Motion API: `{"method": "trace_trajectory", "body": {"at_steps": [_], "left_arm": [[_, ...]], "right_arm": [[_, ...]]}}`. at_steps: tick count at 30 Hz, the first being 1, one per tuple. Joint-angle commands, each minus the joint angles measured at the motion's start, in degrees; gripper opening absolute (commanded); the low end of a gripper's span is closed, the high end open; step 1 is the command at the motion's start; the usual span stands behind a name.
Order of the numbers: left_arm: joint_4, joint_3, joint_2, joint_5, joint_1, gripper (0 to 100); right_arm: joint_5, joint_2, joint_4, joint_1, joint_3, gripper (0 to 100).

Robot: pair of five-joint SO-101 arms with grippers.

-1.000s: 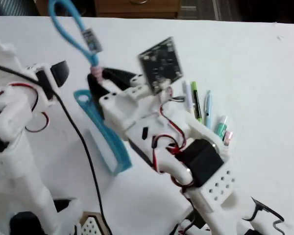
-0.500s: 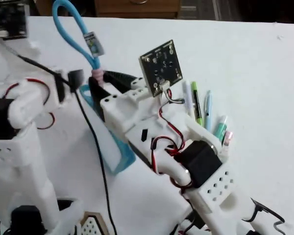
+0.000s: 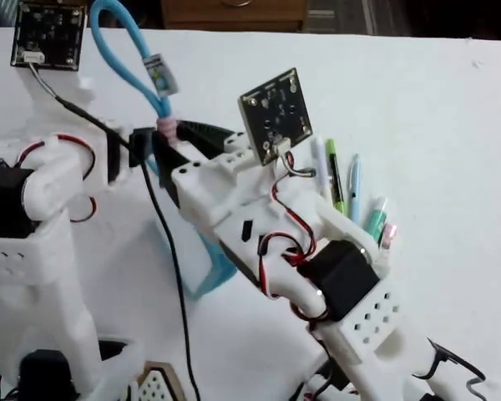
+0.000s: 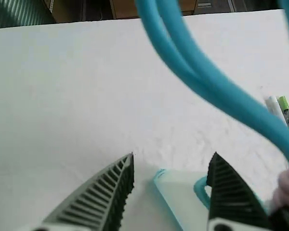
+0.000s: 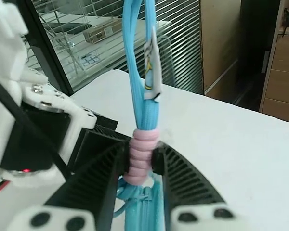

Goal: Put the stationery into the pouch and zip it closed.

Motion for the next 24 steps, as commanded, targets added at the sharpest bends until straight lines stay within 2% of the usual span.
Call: {"method": "trace_trajectory", "body": {"at_steps": [1, 4, 8, 13, 19, 24], "left_arm": [[0.2, -0.5, 0.0, -0.3, 0.0, 26], [0.2, -0.5, -0.3, -0.1, 0.0, 26], [0.2, -0.5, -4.5, 4.6, 0.3, 26], [0.2, -0.1, -8.9, 4.4, 1.4, 26], [0.2, -0.1, -6.9, 4.4, 2.1, 26], [0.2, -0.1, -5.1, 4.4, 6.3, 26]], "right_arm": [[-0.5, -0.6, -2.1, 2.2, -0.4, 1.8], [-0.5, -0.7, -2.7, 3.6, -0.4, 1.8], [-0.5, -0.7, -2.7, 3.7, -0.4, 1.8], [-0.5, -0.6, -2.8, 3.6, -0.4, 1.8], [-0.6, -0.7, -2.8, 3.6, -0.4, 1.8], [-3.6, -0.6, -2.8, 3.6, -0.4, 1.8]]}}
